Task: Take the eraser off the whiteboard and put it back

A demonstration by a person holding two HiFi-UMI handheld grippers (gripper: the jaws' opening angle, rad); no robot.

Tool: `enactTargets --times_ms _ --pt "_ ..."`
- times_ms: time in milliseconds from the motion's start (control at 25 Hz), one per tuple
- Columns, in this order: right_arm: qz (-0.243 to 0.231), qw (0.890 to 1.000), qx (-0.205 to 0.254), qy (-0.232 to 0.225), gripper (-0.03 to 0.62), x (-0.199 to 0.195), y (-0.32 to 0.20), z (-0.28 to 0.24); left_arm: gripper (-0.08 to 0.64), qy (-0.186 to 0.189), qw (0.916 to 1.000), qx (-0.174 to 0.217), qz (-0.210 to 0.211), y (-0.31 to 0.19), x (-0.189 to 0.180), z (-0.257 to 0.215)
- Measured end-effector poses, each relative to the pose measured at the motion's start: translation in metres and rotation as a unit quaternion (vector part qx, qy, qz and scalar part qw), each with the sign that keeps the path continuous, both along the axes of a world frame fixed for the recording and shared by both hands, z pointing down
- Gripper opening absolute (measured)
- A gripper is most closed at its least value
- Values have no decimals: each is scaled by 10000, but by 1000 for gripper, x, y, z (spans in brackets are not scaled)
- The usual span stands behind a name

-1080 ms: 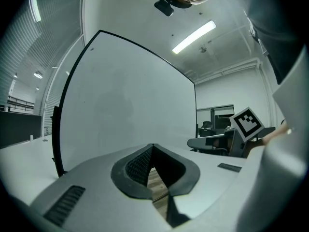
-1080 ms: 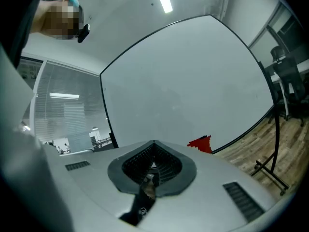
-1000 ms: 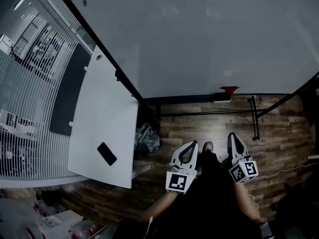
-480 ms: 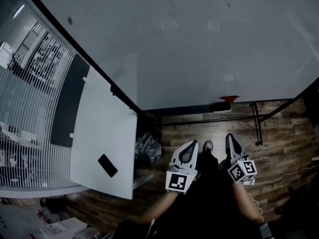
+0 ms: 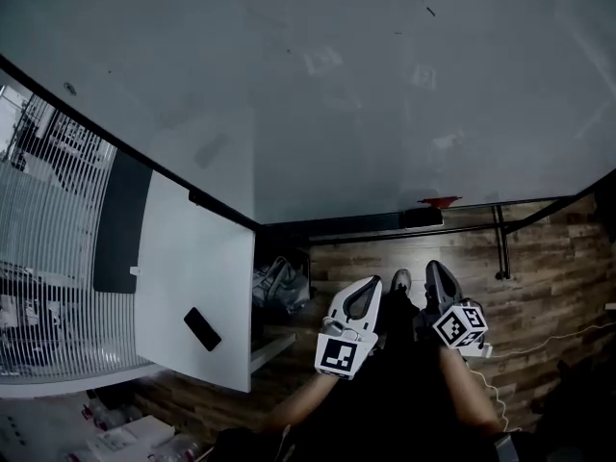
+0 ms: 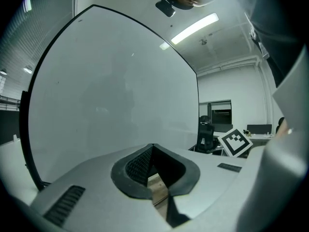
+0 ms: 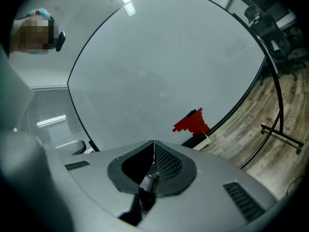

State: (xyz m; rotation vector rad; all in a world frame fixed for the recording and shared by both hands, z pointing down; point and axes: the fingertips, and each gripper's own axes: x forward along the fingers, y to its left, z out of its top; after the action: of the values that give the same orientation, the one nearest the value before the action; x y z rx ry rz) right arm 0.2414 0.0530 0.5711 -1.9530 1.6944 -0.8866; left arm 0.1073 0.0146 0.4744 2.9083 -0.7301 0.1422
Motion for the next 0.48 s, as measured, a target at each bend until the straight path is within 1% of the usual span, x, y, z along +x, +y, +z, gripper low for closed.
enactTargets --times_ms 200,360,480 --pt "53 9988 38 -489 17 12 -11 21 6 -40 9999 -120 -26 -9 16 5" --pt "16 9965 13 -837 22 18 -21 37 6 -65 9999 -131 -39 -17 29 7" --pt "4 9931 -27 -1175 67 22 -27 55 6 -107 9999 -121 -40 -23 37 9"
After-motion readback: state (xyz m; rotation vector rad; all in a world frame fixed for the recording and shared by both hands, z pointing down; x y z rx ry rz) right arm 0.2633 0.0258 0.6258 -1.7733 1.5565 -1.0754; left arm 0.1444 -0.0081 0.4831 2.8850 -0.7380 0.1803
